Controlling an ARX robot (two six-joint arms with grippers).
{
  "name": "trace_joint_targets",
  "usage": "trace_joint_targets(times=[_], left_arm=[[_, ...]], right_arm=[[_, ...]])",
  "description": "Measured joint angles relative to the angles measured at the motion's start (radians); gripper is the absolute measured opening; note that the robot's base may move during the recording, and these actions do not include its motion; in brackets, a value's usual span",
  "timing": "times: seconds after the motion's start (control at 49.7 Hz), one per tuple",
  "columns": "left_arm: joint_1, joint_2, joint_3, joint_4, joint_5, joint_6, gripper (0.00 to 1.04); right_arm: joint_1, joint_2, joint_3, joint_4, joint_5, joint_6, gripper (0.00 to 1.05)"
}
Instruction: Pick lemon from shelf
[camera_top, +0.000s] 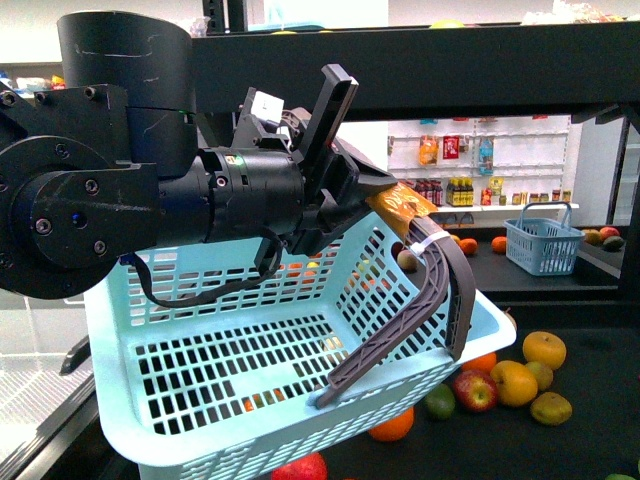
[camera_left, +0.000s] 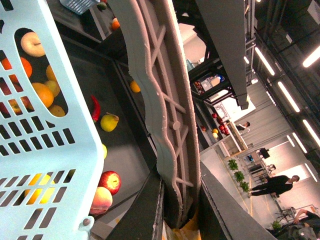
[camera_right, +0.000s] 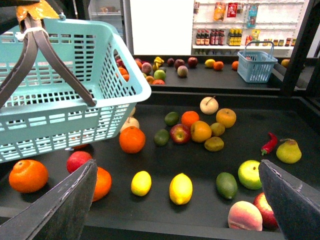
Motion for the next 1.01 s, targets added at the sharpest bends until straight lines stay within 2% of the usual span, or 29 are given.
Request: trace_joint_targets(times=[0.04, 0.08, 0.121, 0.181, 0.262, 0.342, 0.443, 0.583, 0.765, 1.006], left_arm=[[-0.001, 0.005, 0.0, -0.002, -0.004, 0.005, 0.13], [-0.001, 0.008, 0.0, -0.002, -0.008, 0.005, 0.13], [0.0, 0.011, 0.0, -0.003, -0.008, 0.005, 0.13], [0.0, 0.012, 0.0, -0.003, -0.014, 0.006, 0.13], [-0.001, 0.012, 0.0, -0.003, -0.01, 0.012, 0.13], [-0.001, 0.011, 0.0, -0.003, -0.01, 0.012, 0.13], [-0.001, 0.011, 0.0, -0.003, -0.011, 0.014, 0.13], [-0.001, 0.012, 0.001, -0.004, -0.011, 0.013, 0.13], [-0.001, 0.012, 0.001, -0.004, -0.011, 0.015, 0.13], [-0.001, 0.012, 0.001, -0.004, -0.011, 0.016, 0.13]], right_arm=[[0.006, 0.005, 0.001, -0.006, 0.021, -0.002, 0.97], [0.03, 0.051, 0.018, -0.045, 0.121, 0.001, 0.97], [0.026, 0.149, 0.037, -0.021, 0.172, 0.002, 0.97], [-0.057, 0.418, 0.095, 0.132, 0.102, 0.004, 0.97], [-0.196, 0.886, 0.259, 0.365, -0.068, -0.009, 0.97], [-0.23, 1.194, 0.4, 0.459, -0.128, -0.034, 0.97], [-0.22, 1.629, 0.61, 0.452, -0.178, -0.082, 0.97], [-0.171, 1.972, 0.769, 0.412, -0.174, -0.135, 0.97], [-0.114, 2.215, 0.928, 0.396, -0.114, -0.139, 0.97], [-0.081, 2.356, 1.036, 0.406, -0.036, -0.138, 0.97]])
